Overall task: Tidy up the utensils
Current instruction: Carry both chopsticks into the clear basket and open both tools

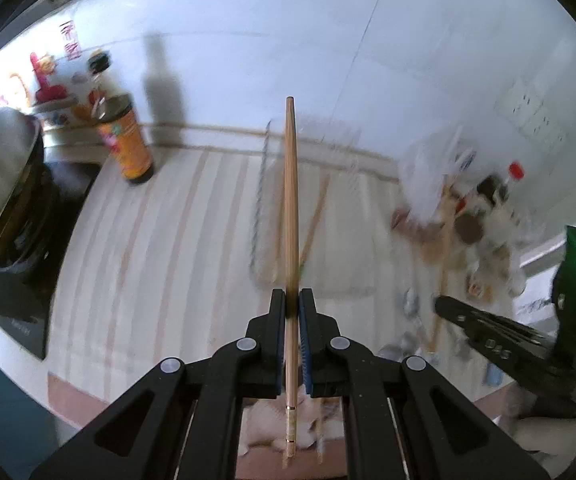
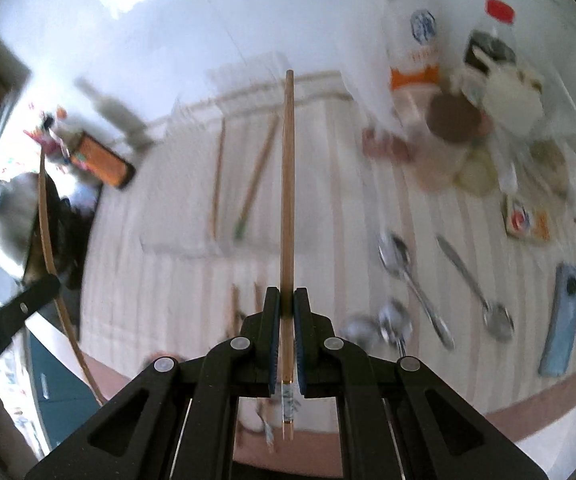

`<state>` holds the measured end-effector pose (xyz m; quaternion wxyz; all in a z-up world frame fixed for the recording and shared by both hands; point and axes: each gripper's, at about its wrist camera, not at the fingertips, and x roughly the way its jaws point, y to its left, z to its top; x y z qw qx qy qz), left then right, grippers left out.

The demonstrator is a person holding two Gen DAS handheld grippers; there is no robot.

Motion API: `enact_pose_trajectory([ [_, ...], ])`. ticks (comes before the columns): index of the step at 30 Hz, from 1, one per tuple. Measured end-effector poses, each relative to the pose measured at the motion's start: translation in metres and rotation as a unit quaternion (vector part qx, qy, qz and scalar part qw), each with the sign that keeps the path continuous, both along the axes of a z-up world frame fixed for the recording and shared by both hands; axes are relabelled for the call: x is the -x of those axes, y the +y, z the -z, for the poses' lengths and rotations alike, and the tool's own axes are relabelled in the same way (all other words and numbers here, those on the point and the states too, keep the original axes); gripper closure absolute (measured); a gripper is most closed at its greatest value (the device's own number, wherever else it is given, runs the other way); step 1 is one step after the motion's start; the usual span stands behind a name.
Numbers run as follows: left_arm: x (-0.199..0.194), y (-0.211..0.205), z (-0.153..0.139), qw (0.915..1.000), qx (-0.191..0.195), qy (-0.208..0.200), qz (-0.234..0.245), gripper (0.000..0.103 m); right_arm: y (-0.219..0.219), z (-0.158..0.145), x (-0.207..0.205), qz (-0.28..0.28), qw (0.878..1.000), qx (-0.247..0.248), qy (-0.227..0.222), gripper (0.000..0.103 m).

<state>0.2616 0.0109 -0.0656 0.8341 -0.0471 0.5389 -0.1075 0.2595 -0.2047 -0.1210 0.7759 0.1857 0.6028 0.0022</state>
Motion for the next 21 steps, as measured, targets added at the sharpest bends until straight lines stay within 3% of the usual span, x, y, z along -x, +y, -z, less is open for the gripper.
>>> enact_pose_trajectory([
  [5,-0.050,-0.023,-0.004,0.9999,0.002,0.006,0.011,0.099,-0.003,-0.010,-0.059,0.000,1.000,-0.017,-0.010,0.096],
  [9,-0.096,-0.034,0.016,0.9986,0.010,0.049,0.016,0.099,0.002,-0.007,-0.104,-0.008,1.000,-0.016,-0.004,0.096],
  [17,-0.151,-0.047,0.070,0.9923,-0.010,0.122,0.020,0.098,0.013,0.039,-0.165,-0.017,0.999,-0.018,0.042,0.096],
  [21,-0.152,-0.048,0.076,0.9913,-0.031,0.127,0.018,0.097,0.016,0.066,-0.177,-0.022,0.996,-0.030,0.082,0.095],
])
